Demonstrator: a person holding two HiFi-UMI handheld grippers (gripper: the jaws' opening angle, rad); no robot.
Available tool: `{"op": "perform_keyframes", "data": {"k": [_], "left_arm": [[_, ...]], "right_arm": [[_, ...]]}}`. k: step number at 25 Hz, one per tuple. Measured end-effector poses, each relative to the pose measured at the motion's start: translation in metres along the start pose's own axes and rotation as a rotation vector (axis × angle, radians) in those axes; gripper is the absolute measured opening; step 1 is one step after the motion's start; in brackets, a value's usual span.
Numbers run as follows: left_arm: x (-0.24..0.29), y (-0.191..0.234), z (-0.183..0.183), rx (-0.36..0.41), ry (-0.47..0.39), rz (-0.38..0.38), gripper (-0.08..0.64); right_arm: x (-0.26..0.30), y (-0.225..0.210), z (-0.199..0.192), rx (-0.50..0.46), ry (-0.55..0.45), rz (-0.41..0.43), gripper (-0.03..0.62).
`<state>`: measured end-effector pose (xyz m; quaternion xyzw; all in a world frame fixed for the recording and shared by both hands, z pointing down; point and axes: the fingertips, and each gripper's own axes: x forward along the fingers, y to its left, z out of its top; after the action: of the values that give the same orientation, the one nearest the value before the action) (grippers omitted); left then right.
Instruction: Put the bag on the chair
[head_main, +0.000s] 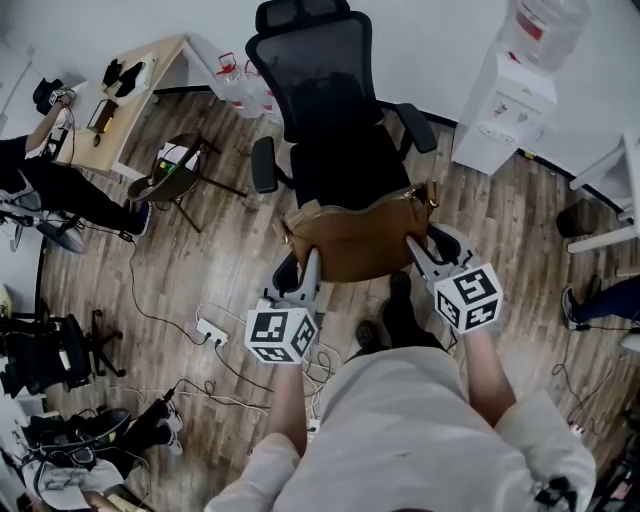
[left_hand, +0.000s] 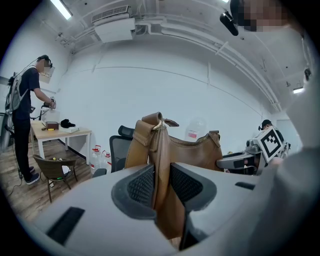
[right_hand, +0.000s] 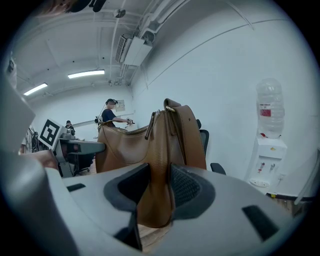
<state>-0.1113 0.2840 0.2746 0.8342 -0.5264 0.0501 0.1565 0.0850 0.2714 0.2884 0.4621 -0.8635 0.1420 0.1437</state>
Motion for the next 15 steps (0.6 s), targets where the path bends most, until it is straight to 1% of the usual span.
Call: {"op": "perform_keyframes", "data": {"k": [8,15], "left_arm": [[0.042,0.001,0.012,0.009,0.001,0.025,0.097],[0.077,-0.001,0.026,0.017,0.001,0.07,0.097]], "right_arm": [[0.025,-0.037,0.016,-0.005,-0.007,0.02,0.144],[0.047,-0.07,0.034,-0.009,-0.013,0.056,0.143]]}}
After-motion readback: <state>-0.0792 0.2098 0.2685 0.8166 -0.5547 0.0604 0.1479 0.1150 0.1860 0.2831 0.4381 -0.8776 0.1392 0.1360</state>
